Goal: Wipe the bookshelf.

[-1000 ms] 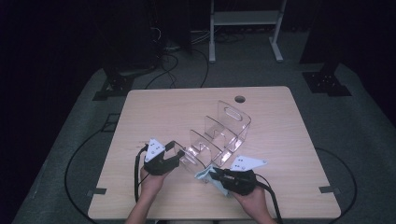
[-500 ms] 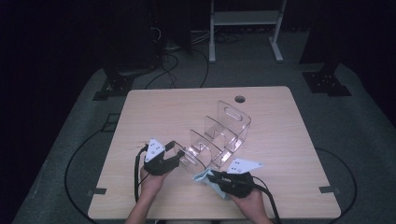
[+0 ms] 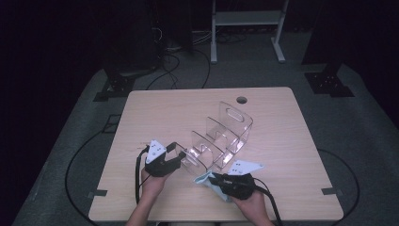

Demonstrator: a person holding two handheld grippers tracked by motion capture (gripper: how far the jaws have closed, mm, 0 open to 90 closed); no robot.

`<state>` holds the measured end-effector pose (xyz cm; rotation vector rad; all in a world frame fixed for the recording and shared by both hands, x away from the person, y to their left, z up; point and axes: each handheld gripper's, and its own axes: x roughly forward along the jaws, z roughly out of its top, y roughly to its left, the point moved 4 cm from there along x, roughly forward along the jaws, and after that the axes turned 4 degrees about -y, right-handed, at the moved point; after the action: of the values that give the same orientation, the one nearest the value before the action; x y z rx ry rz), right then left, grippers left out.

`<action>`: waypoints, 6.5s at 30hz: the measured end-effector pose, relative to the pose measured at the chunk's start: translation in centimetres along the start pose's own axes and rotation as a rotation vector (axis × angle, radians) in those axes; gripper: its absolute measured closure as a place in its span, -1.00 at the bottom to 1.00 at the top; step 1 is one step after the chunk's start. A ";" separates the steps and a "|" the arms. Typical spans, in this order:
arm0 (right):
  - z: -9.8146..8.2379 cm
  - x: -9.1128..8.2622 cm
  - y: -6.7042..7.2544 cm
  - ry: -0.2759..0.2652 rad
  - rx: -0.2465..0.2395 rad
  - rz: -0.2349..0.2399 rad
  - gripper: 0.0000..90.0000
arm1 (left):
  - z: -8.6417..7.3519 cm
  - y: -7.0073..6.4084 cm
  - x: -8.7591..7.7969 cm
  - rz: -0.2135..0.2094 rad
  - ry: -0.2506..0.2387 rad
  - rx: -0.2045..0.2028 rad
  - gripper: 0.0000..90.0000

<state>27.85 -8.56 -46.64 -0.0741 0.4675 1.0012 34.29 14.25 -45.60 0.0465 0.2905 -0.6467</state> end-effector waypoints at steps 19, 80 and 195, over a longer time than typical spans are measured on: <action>0.3 -0.3 0.0 -0.034 0.019 0.015 0.77 | 0.0 0.1 0.0 -0.007 0.001 0.002 0.03; 0.1 -1.5 -2.4 -0.059 0.105 -0.003 0.77 | -0.1 -0.1 -0.6 -0.148 0.019 0.041 -0.03; -2.1 -6.0 -11.8 -0.150 0.303 -0.235 0.77 | 1.9 -5.9 0.3 -0.233 0.039 0.228 -0.65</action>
<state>34.21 -20.31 -47.85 0.2121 0.4562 0.6916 31.45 9.13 -43.54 0.2469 0.2607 -0.9097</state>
